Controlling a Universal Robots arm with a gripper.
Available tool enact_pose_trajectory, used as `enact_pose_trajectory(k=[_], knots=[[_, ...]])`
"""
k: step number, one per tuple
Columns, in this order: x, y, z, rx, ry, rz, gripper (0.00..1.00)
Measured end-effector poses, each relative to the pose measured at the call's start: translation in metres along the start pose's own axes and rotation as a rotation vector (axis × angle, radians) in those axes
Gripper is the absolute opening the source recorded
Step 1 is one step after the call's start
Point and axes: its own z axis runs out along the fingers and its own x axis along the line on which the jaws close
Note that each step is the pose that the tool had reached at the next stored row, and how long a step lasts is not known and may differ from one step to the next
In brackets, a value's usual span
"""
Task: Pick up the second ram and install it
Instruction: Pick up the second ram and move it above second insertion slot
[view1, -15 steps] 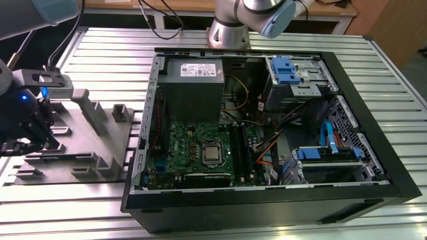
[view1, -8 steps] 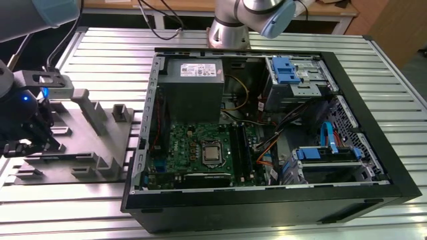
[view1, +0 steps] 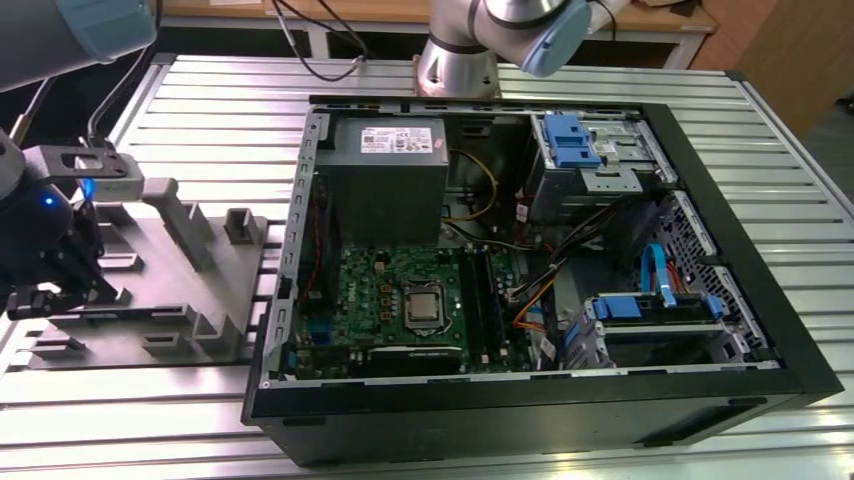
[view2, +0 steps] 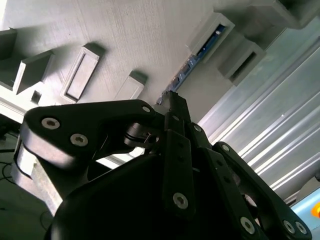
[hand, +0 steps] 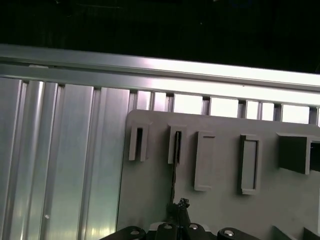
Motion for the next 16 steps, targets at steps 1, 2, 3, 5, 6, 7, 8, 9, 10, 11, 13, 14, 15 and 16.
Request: enact_pose_trajectory(k=[1, 2, 3, 5, 6, 7, 8, 9, 10, 11, 13, 14, 15, 16], knots=[[-0.0001, 0.0012, 0.0011, -0.0001, 0.0, 0.0, 0.1], [-0.0001, 0.0021, 0.0022, -0.0001, 0.0001, 0.0, 0.1], [0.0001, 0.0025, 0.0032, 0.0001, 0.0, 0.002, 0.1], [0.0007, 0.0028, 0.005, 0.0004, -0.0002, 0.01, 0.1], [0.001, 0.0028, 0.0055, 0.0004, -0.0001, 0.015, 0.1], [0.0012, 0.0029, 0.006, 0.0006, -0.0001, 0.02, 0.1], [0.0013, 0.0029, 0.0064, 0.0008, -0.0002, 0.023, 0.1], [0.0014, 0.0029, 0.0066, 0.0008, -0.0001, 0.028, 0.1], [0.0015, 0.0028, 0.0069, 0.001, -0.0001, 0.037, 0.1], [0.0015, 0.0029, 0.0073, 0.0015, -0.0003, 0.048, 0.1], [0.0016, 0.0028, 0.0081, 0.002, -0.0003, 0.064, 0.1], [0.0016, 0.0028, 0.0089, 0.0023, -0.0005, 0.067, 0.1], [0.0016, 0.0028, 0.0098, 0.0024, -0.0005, 0.068, 0.1], [0.0017, 0.0029, 0.0106, 0.0023, -0.0004, 0.069, 0.1]])
